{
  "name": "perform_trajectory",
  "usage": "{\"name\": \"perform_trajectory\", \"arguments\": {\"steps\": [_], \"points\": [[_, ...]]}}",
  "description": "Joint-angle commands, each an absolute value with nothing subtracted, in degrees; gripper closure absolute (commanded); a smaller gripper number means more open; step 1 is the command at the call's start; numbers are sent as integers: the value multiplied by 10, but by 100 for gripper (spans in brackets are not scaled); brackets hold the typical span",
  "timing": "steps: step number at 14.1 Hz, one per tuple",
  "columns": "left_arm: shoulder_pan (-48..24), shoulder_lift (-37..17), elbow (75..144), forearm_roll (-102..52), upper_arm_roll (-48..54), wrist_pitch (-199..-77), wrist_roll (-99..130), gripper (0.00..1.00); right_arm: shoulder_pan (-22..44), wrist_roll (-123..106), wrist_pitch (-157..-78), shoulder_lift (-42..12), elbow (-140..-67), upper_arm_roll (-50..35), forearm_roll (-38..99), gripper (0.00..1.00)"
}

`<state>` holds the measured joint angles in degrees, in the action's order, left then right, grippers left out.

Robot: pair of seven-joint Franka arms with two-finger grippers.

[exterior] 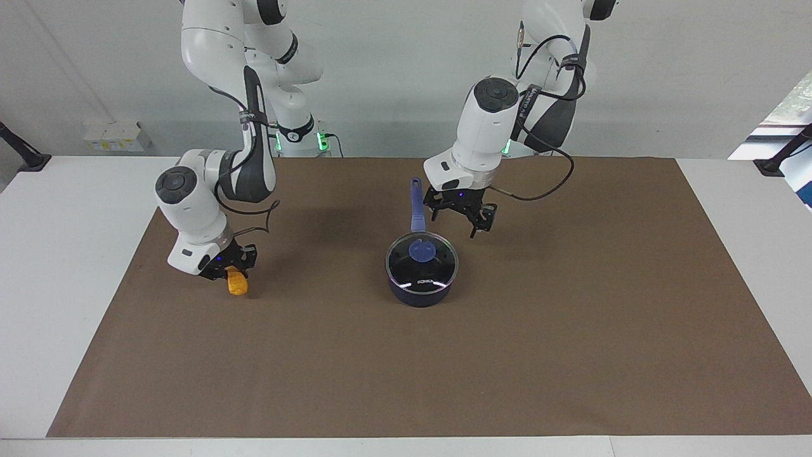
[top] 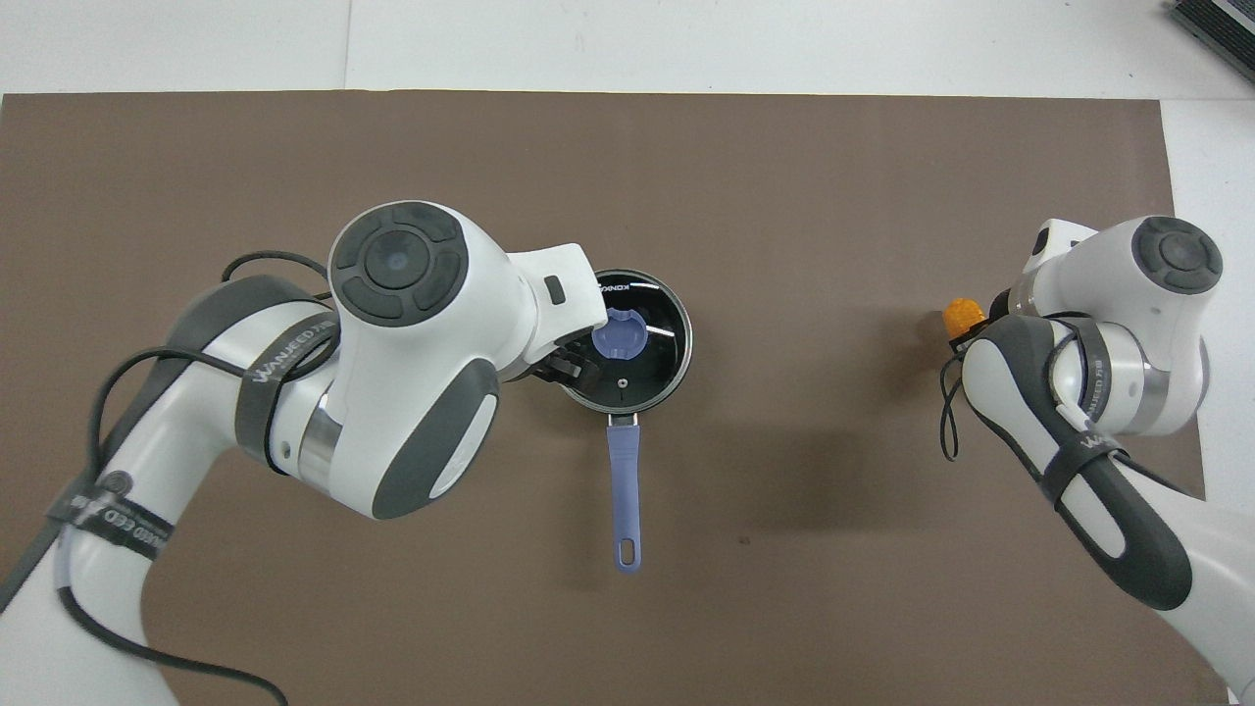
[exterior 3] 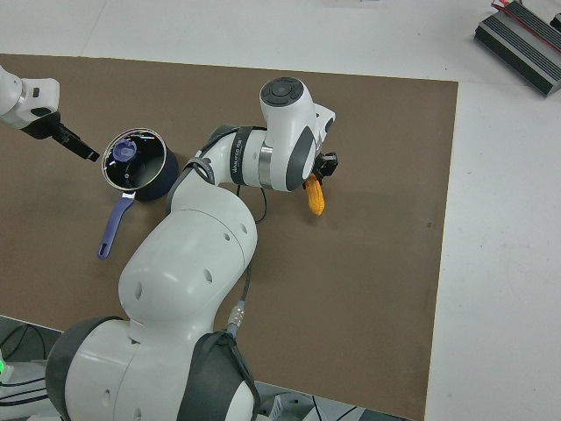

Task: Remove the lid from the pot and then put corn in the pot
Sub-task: 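Grasp the lid knob with the left gripper while the right gripper lifts the corn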

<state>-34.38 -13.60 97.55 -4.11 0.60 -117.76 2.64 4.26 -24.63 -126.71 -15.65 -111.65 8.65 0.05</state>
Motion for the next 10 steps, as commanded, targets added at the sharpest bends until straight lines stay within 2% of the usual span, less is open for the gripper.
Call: {"name": "perform_trajectory", "arguments": {"steps": [1, 5, 7, 10], "points": [[-371, -156, 972, -48, -4, -1223, 56, 0, 41, -217, -1225, -107, -1117, 84, 10, 100], [-383, -169, 966, -49, -5, -1258, 88, 0, 47, -174, -1156, -48, -1107, 83, 11, 100], [-383, -169, 969, -48, -5, -1264, 88, 0, 47, -173, -1097, -28, -1081, 82, 11, 100], [-387, -188, 970, -42, -6, -1289, 100, 0, 43, -158, -1033, 29, -1071, 83, 11, 100]]}}
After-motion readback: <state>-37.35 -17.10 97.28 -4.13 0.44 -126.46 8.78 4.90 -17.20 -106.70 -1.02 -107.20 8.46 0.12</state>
